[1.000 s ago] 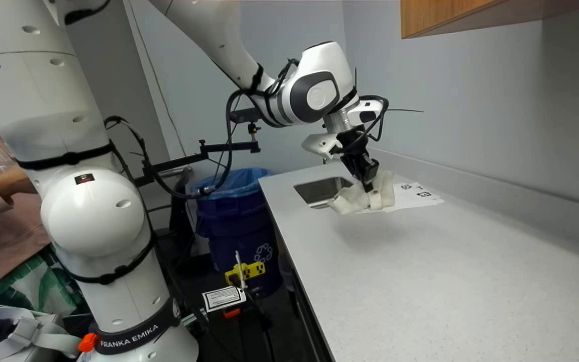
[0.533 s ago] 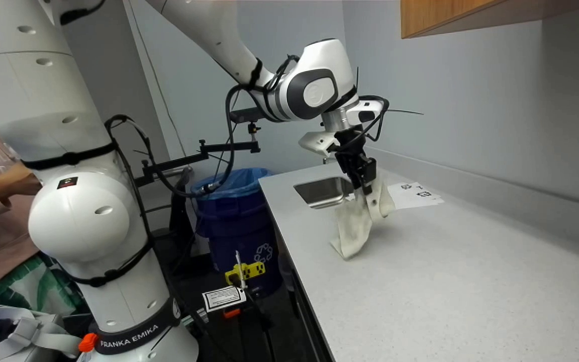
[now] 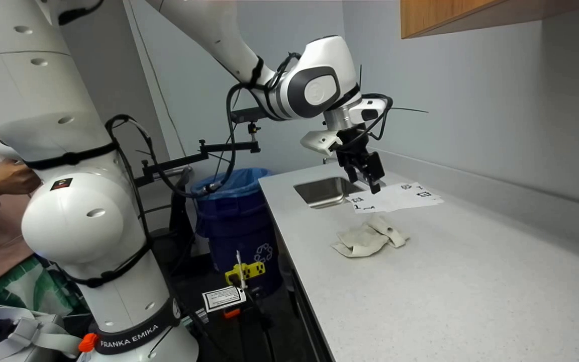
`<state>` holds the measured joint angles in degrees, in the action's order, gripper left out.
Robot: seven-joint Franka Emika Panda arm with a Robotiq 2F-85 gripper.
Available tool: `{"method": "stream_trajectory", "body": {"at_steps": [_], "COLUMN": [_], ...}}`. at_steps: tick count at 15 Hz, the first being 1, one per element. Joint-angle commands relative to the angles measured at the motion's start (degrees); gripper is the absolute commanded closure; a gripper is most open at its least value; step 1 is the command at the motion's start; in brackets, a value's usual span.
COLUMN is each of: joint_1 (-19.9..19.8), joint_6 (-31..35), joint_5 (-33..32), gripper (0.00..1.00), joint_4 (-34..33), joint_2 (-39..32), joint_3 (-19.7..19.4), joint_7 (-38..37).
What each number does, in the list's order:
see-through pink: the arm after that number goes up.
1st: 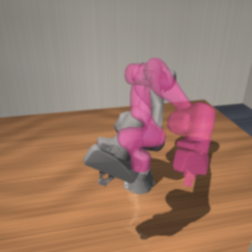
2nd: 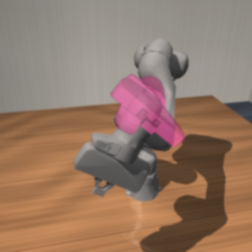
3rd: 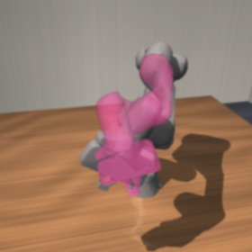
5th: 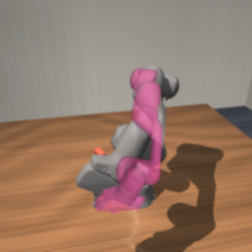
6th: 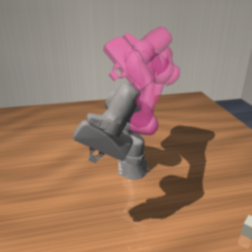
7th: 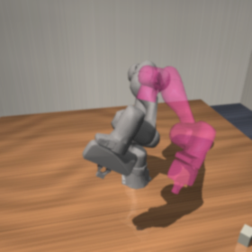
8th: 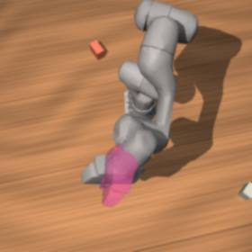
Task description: Move the towel to the right then wipe the countertop
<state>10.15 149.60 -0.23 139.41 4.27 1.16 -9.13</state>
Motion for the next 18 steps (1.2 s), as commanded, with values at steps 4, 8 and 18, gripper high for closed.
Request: {"method": "stream_trajectory", "body": {"at_steps": [4,8,18], "joint_1": [-2.04,-1.96,-2.31], "joint_6": [-0.65,-0.71,-0.16], "joint_5": [0.86,0.53,0.10], "gripper": [0.00,0.00,0.00], "joint_4": [2.82,4.25,6.38], "joint_2": [5.50,8.64,11.69], "joint_3": [2.01,2.99,6.03], "joint_7": [0.92,-0.31,-3.89]}}
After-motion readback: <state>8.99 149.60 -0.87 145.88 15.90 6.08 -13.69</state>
